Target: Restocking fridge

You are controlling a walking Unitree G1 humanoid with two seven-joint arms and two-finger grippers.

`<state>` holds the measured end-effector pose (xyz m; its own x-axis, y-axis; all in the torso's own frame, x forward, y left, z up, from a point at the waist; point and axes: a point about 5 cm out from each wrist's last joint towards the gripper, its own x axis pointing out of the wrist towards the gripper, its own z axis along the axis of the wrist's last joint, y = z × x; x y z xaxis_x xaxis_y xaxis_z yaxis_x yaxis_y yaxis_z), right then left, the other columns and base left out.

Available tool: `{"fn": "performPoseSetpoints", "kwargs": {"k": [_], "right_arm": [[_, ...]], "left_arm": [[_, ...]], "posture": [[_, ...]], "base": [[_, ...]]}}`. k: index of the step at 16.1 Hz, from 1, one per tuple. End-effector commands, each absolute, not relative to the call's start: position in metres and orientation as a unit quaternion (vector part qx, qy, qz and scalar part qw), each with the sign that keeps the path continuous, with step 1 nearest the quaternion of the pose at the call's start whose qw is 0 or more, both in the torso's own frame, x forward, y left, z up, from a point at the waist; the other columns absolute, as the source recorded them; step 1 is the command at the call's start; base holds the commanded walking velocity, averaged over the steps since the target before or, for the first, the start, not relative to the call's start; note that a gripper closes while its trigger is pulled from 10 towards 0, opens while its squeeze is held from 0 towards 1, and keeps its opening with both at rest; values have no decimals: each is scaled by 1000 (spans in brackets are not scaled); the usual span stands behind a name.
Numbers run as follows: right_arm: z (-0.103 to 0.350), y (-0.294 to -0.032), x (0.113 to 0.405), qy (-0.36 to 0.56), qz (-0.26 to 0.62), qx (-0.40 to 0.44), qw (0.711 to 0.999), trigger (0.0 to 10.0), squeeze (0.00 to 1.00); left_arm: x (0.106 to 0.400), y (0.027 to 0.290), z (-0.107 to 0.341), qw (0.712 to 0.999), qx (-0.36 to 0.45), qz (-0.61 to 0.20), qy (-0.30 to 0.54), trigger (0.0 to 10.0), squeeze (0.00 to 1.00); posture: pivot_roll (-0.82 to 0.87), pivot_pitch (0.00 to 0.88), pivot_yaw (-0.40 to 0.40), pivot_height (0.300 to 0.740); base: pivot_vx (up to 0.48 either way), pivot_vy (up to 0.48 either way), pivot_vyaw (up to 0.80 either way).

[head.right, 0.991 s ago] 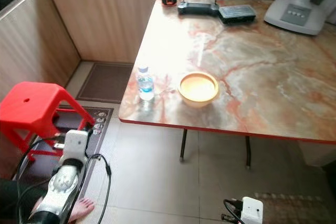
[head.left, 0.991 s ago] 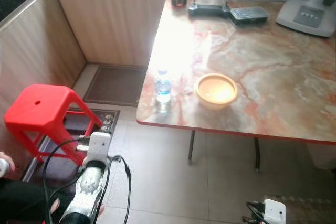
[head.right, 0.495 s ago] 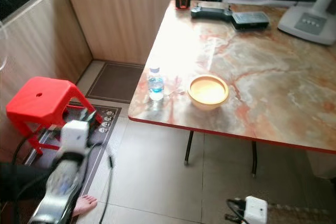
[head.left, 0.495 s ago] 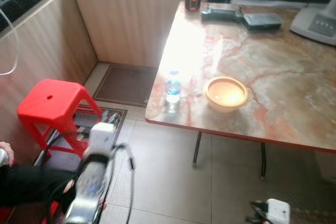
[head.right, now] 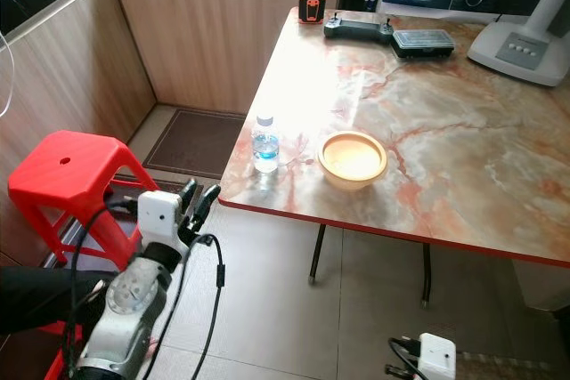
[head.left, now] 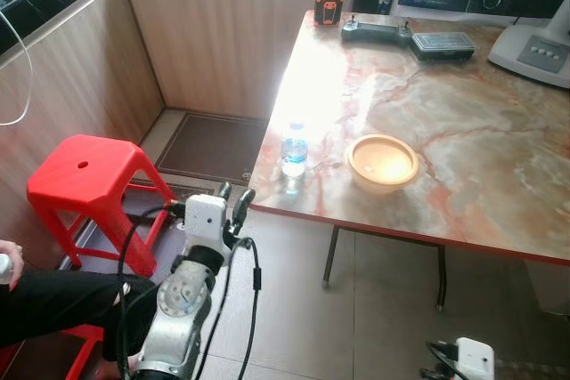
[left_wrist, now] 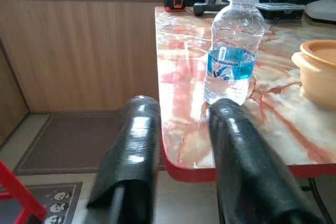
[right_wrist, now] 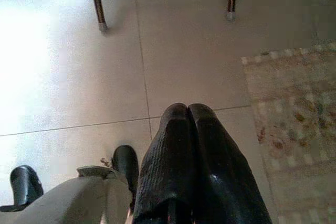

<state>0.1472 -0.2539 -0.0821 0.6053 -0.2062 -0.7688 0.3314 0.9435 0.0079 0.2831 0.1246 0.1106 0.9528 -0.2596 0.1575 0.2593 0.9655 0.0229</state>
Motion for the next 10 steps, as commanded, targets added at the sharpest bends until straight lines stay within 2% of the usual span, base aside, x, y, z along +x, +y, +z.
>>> {"fn": "performPoseSetpoints", "kwargs": {"k": [1,4,6,7,8,9,10], "right_arm": [[-85,-256,140,430,-161,81,885,10000,0],[-85,-254,140,430,-161,85,884,10000,0],[-85,-257,139,434,-166,87,881,10000,0],[-85,-260,138,436,-169,86,880,10000,0],[-84,-263,136,437,-172,85,879,10000,0],[-84,-265,136,437,-173,84,879,10000,0],[-84,-264,137,435,-173,85,879,10000,0]], "left_arm": [[287,125,117,986,6,-143,-80,10000,1000],[285,127,107,989,-15,-137,-49,10000,1000],[277,103,110,985,-75,-151,-39,10000,1000],[273,86,121,975,-134,-171,-48,10000,1000],[272,77,130,970,-138,-193,-58,10000,1000],[275,79,132,974,-80,-199,-72,10000,1000],[285,97,125,980,1,-185,-72,10000,1000]], "posture": [[58,37,-46,740],[47,35,-41,740],[55,25,-47,740],[58,24,-47,740],[58,23,-46,740],[54,21,-49,740],[59,19,-57,740]], "base": [[0,0,0],[0,0,0],[0,0,0],[0,0,0],[0,0,0],[0,0,0],[0,0,0]]}}
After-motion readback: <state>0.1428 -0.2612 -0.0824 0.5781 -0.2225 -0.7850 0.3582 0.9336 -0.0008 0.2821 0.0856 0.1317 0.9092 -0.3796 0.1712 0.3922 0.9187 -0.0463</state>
